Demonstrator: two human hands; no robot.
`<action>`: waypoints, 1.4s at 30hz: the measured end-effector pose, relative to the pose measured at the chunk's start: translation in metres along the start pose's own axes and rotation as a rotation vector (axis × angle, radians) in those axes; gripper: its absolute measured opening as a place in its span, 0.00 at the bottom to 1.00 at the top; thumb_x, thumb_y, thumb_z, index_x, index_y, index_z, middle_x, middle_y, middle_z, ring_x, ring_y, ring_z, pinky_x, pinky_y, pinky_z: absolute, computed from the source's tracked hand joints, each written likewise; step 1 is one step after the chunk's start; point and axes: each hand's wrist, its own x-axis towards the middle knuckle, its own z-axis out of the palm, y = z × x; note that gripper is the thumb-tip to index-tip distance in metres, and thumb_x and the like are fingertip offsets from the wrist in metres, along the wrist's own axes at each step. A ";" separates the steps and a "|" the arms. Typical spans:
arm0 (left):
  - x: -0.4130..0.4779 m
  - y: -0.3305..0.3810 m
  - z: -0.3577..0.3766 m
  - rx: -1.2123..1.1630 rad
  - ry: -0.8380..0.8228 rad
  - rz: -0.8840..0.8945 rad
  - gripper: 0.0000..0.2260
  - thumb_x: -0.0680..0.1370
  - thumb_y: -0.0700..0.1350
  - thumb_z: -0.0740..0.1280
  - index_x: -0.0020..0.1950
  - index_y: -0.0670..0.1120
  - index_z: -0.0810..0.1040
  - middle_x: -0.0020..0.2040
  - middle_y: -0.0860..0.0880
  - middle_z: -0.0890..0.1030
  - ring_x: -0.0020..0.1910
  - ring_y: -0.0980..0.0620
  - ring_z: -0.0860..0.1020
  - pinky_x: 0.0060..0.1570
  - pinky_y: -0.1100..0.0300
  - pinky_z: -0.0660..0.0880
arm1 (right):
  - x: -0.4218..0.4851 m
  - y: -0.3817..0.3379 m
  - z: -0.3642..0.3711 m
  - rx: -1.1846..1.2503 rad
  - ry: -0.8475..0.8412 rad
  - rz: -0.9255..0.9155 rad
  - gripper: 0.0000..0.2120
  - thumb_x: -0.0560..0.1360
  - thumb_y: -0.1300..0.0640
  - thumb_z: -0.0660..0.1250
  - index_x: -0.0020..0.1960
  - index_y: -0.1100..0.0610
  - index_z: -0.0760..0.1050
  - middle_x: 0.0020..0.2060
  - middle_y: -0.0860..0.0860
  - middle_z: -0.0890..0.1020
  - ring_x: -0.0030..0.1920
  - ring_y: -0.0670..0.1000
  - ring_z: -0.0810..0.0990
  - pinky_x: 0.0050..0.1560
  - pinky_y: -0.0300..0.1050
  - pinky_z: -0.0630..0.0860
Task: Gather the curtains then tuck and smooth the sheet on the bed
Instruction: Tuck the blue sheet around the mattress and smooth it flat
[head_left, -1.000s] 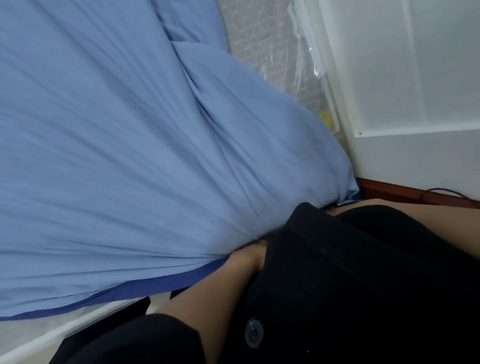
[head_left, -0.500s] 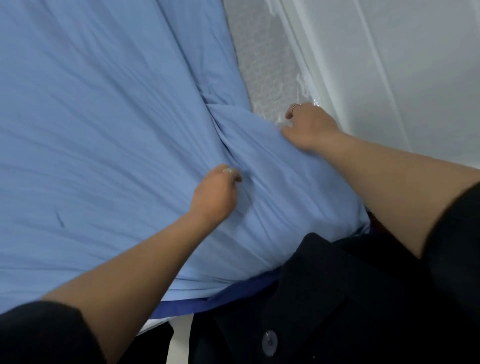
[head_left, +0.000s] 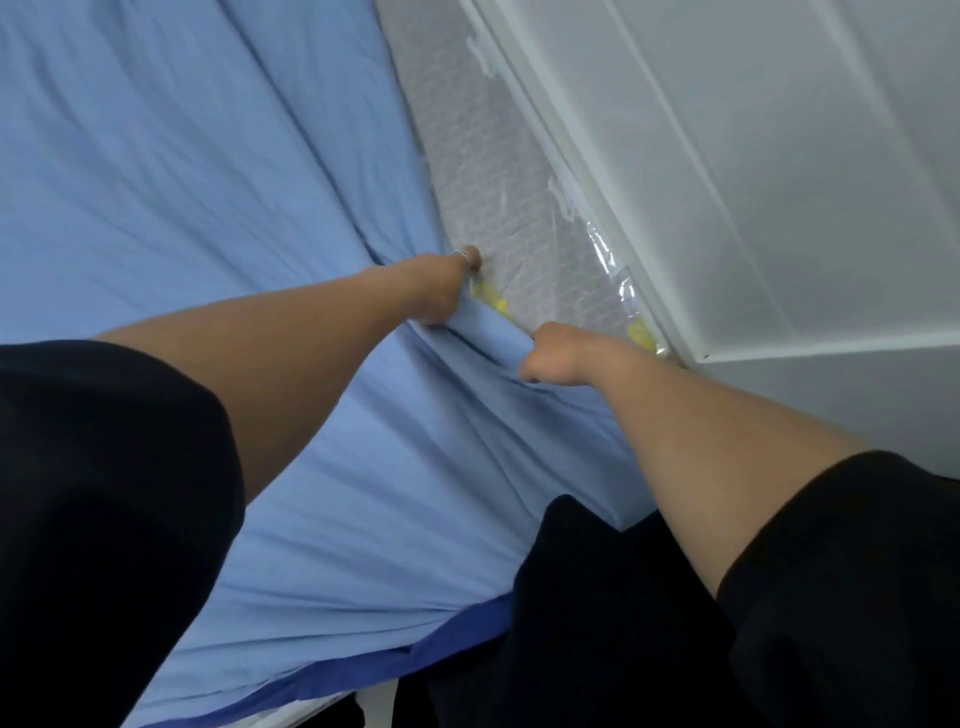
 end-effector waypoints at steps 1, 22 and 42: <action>0.002 0.006 -0.004 -0.121 -0.055 -0.069 0.23 0.76 0.39 0.57 0.66 0.62 0.65 0.53 0.36 0.81 0.47 0.37 0.82 0.47 0.47 0.81 | -0.002 0.005 -0.006 -0.028 0.007 0.026 0.15 0.72 0.53 0.66 0.56 0.56 0.73 0.52 0.55 0.78 0.48 0.56 0.78 0.46 0.48 0.74; 0.052 0.095 -0.095 -0.192 0.273 0.101 0.24 0.81 0.41 0.63 0.76 0.41 0.62 0.60 0.39 0.74 0.56 0.47 0.74 0.51 0.55 0.67 | -0.004 0.022 -0.078 0.102 0.695 0.300 0.16 0.75 0.58 0.65 0.63 0.54 0.77 0.62 0.56 0.80 0.62 0.60 0.80 0.53 0.50 0.74; -0.052 -0.014 0.118 0.151 0.303 0.138 0.40 0.74 0.74 0.56 0.80 0.63 0.43 0.82 0.54 0.35 0.81 0.51 0.36 0.75 0.34 0.37 | 0.038 0.052 0.029 -0.151 0.526 0.017 0.40 0.78 0.32 0.50 0.81 0.45 0.36 0.80 0.49 0.34 0.79 0.50 0.32 0.77 0.58 0.33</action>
